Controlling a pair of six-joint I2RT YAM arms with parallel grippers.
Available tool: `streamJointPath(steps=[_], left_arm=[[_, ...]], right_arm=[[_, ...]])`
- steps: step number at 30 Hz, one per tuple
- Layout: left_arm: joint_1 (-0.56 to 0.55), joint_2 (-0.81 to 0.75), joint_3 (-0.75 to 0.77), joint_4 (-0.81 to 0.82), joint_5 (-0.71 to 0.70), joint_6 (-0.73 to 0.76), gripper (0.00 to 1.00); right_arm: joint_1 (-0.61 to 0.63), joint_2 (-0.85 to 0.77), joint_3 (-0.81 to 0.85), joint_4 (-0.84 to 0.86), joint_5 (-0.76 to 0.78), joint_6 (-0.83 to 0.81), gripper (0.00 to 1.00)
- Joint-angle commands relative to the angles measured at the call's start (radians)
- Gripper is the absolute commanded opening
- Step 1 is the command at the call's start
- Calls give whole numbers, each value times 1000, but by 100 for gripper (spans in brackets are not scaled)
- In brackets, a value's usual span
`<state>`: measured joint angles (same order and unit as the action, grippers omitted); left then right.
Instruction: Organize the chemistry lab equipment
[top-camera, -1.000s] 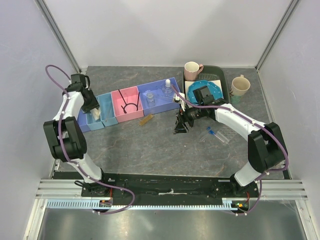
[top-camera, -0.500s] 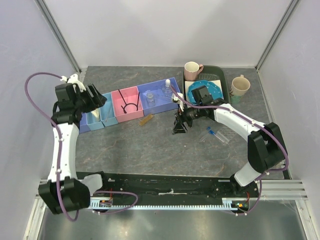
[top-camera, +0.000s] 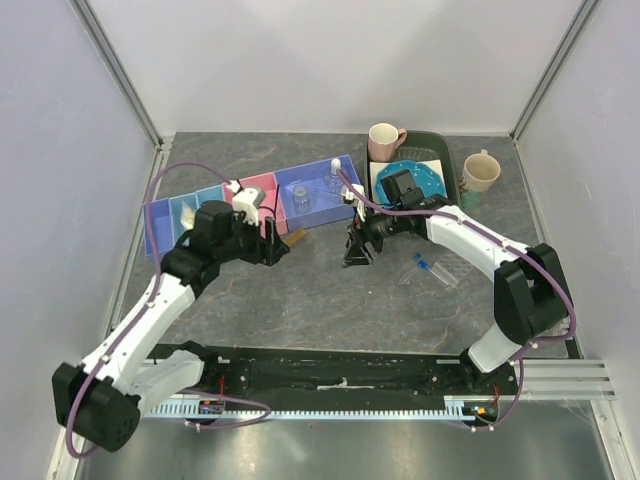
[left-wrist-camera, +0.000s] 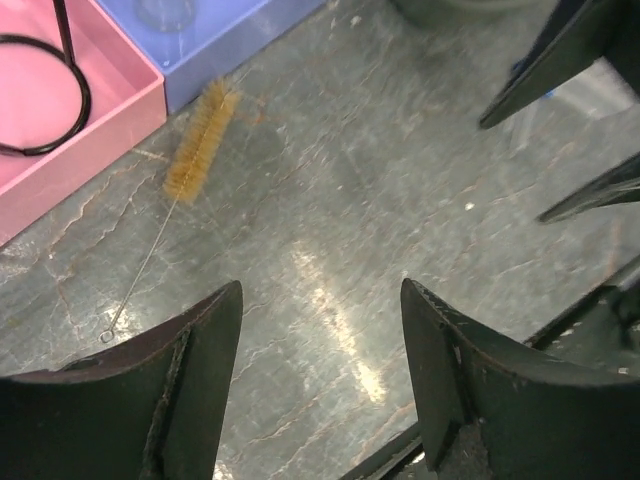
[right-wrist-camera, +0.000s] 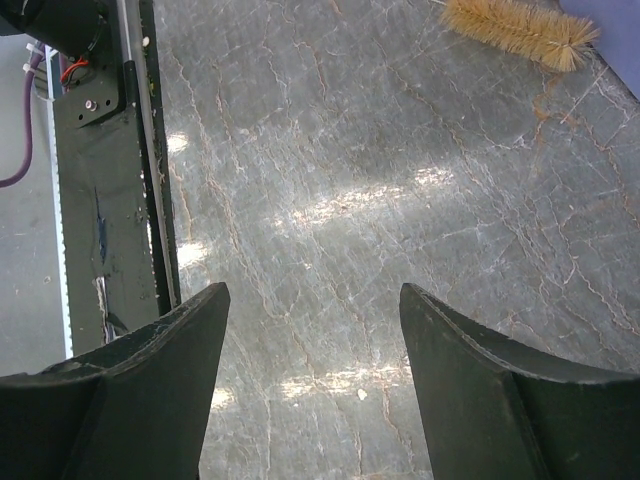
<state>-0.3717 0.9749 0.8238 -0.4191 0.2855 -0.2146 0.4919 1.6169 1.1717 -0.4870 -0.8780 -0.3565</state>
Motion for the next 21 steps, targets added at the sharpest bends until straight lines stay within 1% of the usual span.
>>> streamJointPath(steps=[1, 5, 12, 18, 21], left_arm=[[-73, 93, -17, 78, -155, 84, 70], [-122, 201, -31, 144, -216, 129, 70], [-182, 373, -20, 241, -265, 211, 70], [-193, 507, 30, 270, -351, 288, 70], [-193, 568, 60, 269, -390, 307, 68]], right_arm=[[5, -11, 31, 11, -21, -30, 77], [5, -12, 31, 13, -19, -33, 77], [5, -22, 19, 13, -10, -45, 78], [5, -12, 23, 11, -10, -45, 78], [5, -9, 25, 8, -7, -45, 78]])
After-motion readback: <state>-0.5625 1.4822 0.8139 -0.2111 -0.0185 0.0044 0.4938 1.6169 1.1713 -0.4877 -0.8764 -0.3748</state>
